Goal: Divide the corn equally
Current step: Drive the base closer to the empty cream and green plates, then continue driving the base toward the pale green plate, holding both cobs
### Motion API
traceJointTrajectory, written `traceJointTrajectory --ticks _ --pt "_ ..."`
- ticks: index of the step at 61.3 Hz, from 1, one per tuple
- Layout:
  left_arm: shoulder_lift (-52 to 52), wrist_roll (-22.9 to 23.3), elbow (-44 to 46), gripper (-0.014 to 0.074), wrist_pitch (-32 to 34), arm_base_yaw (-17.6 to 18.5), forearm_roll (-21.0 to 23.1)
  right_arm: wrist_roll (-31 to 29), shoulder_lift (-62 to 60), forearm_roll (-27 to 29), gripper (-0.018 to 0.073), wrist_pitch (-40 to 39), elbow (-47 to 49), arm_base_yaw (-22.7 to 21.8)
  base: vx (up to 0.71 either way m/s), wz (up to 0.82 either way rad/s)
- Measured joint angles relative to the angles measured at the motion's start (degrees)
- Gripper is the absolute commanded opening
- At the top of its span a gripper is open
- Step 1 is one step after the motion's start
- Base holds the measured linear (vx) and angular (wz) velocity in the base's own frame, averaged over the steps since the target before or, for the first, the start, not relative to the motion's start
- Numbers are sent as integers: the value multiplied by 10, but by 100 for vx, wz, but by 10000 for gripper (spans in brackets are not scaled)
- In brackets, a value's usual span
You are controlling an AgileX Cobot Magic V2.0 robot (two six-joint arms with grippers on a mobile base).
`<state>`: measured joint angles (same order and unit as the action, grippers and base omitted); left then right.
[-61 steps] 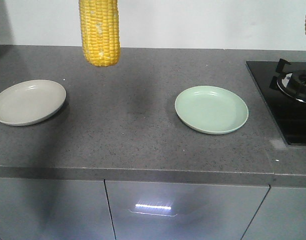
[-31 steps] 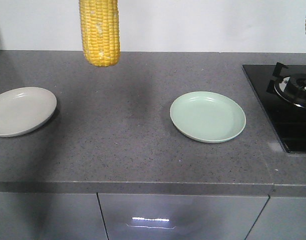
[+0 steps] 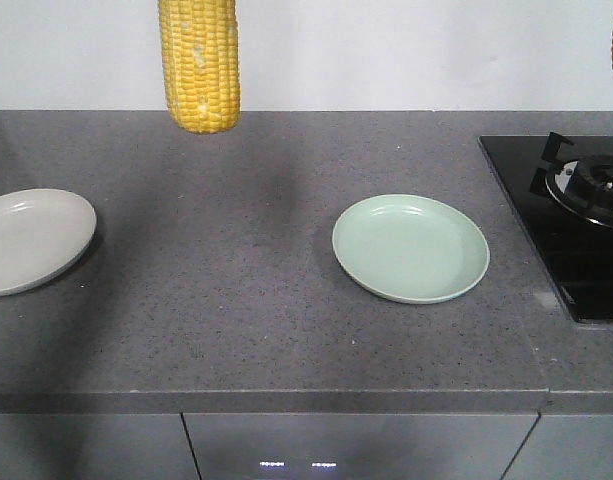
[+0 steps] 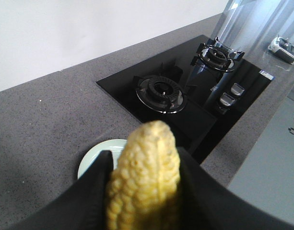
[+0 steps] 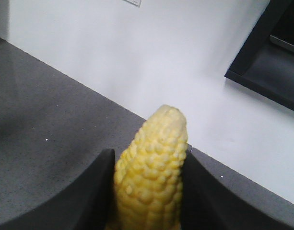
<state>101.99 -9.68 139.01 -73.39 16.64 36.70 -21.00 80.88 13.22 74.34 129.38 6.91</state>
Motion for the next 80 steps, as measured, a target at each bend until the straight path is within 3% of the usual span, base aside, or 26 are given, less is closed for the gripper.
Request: traceJointTrajectory --ticks 80 --pt "0 0 0 -6 0 0 0 0 0 0 -4 0 0 0 7 -1"
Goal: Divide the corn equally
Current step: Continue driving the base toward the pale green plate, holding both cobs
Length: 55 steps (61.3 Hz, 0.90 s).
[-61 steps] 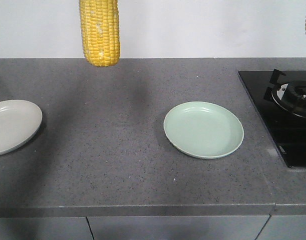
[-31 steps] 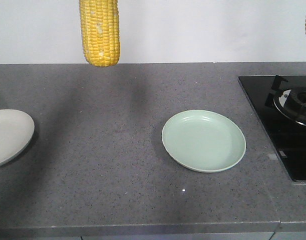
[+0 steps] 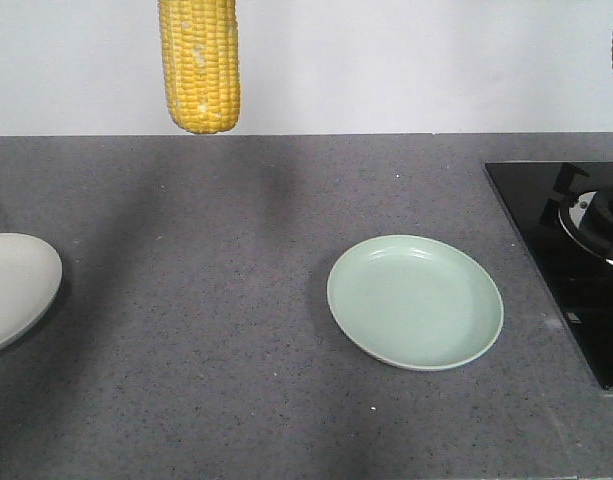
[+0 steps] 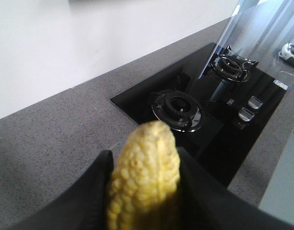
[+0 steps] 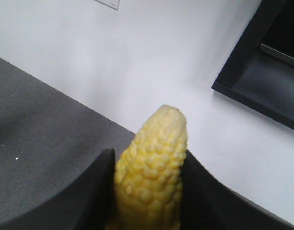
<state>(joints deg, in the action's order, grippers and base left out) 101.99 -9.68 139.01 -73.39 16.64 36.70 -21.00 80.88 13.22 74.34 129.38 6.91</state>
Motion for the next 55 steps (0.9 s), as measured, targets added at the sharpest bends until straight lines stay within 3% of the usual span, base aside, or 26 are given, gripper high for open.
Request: traceJointTrajectory --ticks 55 --pt "0 0 0 -6 0 0 0 0 0 0 -4 0 0 0 3 2"
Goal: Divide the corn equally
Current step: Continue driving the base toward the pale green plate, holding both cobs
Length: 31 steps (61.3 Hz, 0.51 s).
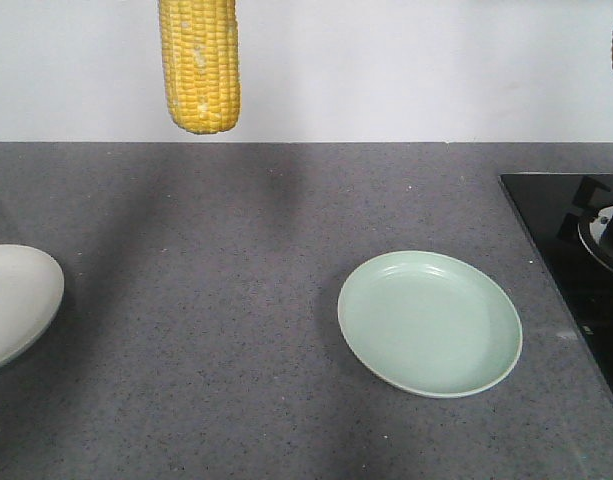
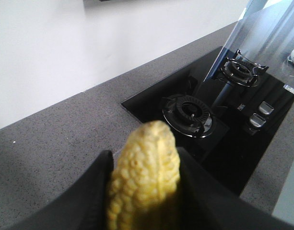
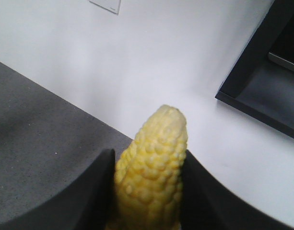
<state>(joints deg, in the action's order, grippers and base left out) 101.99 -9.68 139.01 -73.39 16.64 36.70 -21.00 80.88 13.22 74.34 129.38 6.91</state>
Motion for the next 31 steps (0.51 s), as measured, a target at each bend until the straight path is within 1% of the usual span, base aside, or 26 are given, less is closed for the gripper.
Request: traceJointTrajectory --ticks 31 --pt "0 0 0 -6 0 0 0 0 0 0 -4 0 0 0 1 1"
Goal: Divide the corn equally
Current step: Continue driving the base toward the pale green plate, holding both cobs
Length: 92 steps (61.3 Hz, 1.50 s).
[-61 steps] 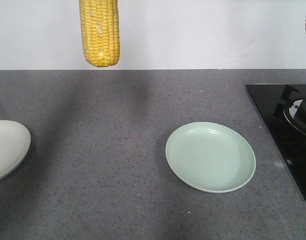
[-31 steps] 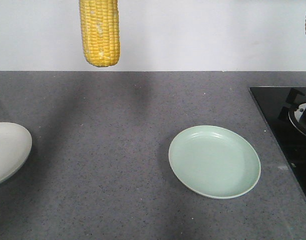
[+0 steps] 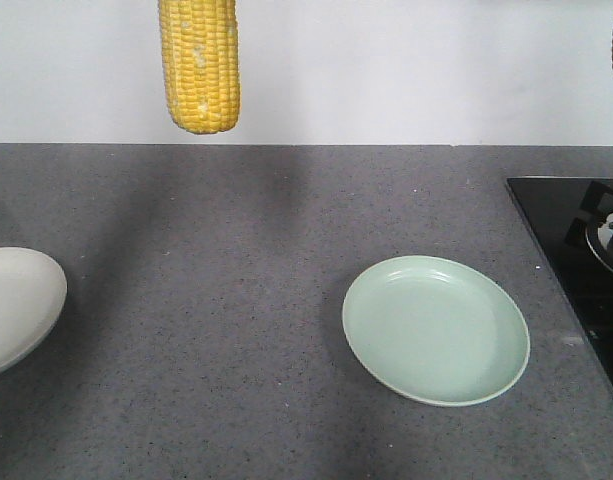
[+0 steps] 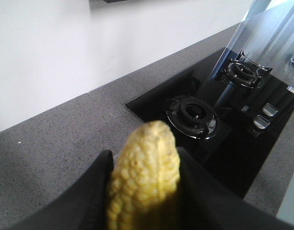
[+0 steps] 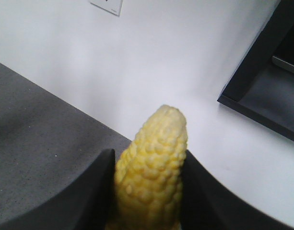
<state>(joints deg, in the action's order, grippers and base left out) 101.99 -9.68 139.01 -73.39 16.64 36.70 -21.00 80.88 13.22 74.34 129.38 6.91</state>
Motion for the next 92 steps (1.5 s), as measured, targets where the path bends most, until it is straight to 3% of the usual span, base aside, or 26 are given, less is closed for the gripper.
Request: traceJointTrajectory --ticks 92 --pt "0 0 0 -6 0 0 1 0 0 0 -4 0 0 0 1 -3"
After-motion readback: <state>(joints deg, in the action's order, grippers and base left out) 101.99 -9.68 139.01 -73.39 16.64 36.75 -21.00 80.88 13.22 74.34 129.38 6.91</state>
